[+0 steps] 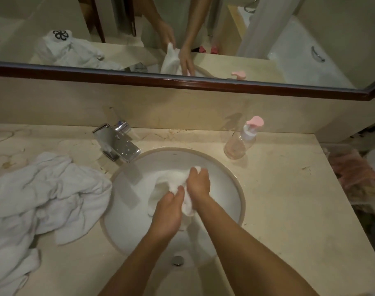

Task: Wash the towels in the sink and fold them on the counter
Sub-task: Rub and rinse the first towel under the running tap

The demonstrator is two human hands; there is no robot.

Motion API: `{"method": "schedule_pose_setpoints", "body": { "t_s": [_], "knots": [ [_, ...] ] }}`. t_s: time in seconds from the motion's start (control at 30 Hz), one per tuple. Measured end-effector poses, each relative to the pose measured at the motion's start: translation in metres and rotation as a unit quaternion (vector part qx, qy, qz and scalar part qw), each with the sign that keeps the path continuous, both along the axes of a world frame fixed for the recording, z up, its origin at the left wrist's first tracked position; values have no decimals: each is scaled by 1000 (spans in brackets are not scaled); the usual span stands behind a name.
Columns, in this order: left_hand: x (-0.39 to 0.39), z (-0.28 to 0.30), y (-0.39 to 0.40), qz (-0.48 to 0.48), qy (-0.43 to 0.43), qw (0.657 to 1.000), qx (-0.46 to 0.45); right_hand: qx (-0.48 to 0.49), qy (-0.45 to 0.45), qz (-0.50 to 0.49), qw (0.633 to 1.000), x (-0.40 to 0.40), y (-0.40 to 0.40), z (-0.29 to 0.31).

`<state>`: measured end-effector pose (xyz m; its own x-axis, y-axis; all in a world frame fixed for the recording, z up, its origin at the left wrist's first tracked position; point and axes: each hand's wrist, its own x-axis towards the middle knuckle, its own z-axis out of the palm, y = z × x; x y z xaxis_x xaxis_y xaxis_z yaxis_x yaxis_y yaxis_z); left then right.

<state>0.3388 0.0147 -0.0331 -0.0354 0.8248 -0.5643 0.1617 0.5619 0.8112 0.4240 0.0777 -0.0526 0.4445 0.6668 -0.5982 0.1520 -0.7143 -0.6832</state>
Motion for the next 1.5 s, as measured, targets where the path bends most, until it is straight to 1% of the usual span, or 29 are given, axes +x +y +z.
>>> {"method": "schedule_pose_setpoints", "body": {
  "t_s": [0.07, 0.13, 0.17, 0.2, 0.27, 0.33, 0.37, 0.4, 0.43, 0.5, 0.53, 0.6, 0.63, 0.7, 0.73, 0.8, 0.87, 0.93, 1.03, 1.1, 1.13, 1.17, 1.23, 1.27, 1.3, 1.33, 1.4, 1.43, 1.5],
  "knots": [
    [-5, -5, 8, -20, -15, 999, -21, -21, 71, 0, 997, 2, -5, -2],
    [-14, -15, 35, 68, -80, 990, -96, -35, 79, 93, 992, -17, -27, 4],
    [-14, -20, 40, 97, -103, 983, -113, -17, 66, 105, 992, -25, -37, 5],
    [-12, -17, 34, 97, -86, 985, -111, -1, 30, 91, 995, -27, -40, 3],
    [-6, -11, 5, 44, 22, 998, -36, 27, -59, 17, 998, -18, -26, -4],
    [-8, -1, -22, 25, 39, 999, 25, 10, -24, -72, 997, -1, -12, -16],
    [-13, 1, -30, 39, 7, 998, 42, 11, 53, -133, 990, 9, -9, -24],
    [-20, 1, -29, 88, -42, 995, 33, 16, 165, -203, 965, 19, -11, -30],
    [-28, -8, -23, 180, -117, 977, 1, 16, 301, -247, 921, 26, -17, -33],
    [-46, -26, -10, 326, -333, 882, -69, 58, 468, -281, 836, 32, -43, -29],
    [-53, -34, -10, 351, -424, 830, -86, 75, 491, -295, 816, 35, -56, -25],
    [-60, -40, -16, 384, -497, 771, -109, 110, 513, -363, 770, 46, -82, -33],
    [-64, -43, -20, 392, -513, 755, -114, 125, 547, -382, 735, 50, -93, -36],
    [-66, -47, -25, 383, -519, 750, -147, 83, 571, -419, 701, 59, -105, -40],
    [-65, -49, -24, 366, -516, 757, -165, 63, 577, -416, 700, 61, -106, -40],
    [-60, -48, -26, 344, -482, 784, -185, 42, 571, -374, 730, 64, -110, -36],
    [-58, -52, -27, 353, -433, 813, -162, 11, 559, -351, 751, 65, -113, -31],
    [-63, -59, -26, 375, -382, 835, -126, 3, 584, -336, 739, 61, -123, -25],
    [-68, -60, -15, 426, -337, 832, -113, -17, 602, -259, 755, 47, -134, -14],
    [-67, -59, -8, 411, -336, 838, -124, 6, 563, -229, 794, 36, -124, -6],
    [-64, -55, -6, 383, -303, 863, -129, 37, 528, -205, 824, 29, -119, -1],
    [-59, -49, -4, 340, -245, 898, -133, 73, 461, -160, 870, 23, -115, 0],
    [-43, -37, -12, 247, -81, 958, -117, 98, 234, -28, 967, 3, -104, -3],
    [-32, -28, -22, 198, -48, 975, -90, 88, 150, 10, 985, -8, -97, -6],
    [-21, -21, -35, 146, -39, 986, -63, 81, 109, 30, 990, -18, -89, -8],
    [-14, -20, -45, 91, -37, 994, -46, 70, 110, 20, 991, -24, -81, -11],
    [-9, -25, -49, 34, -38, 998, -22, 25, 172, -63, 983, -28, -65, -23],
    [-14, -34, -41, 46, -22, 999, -19, 2, 201, -71, 977, -31, -62, -25],
    [-26, -52, -14, 118, -59, 986, -99, -20, 188, -18, 982, -41, -71, -20]
  ]
}}
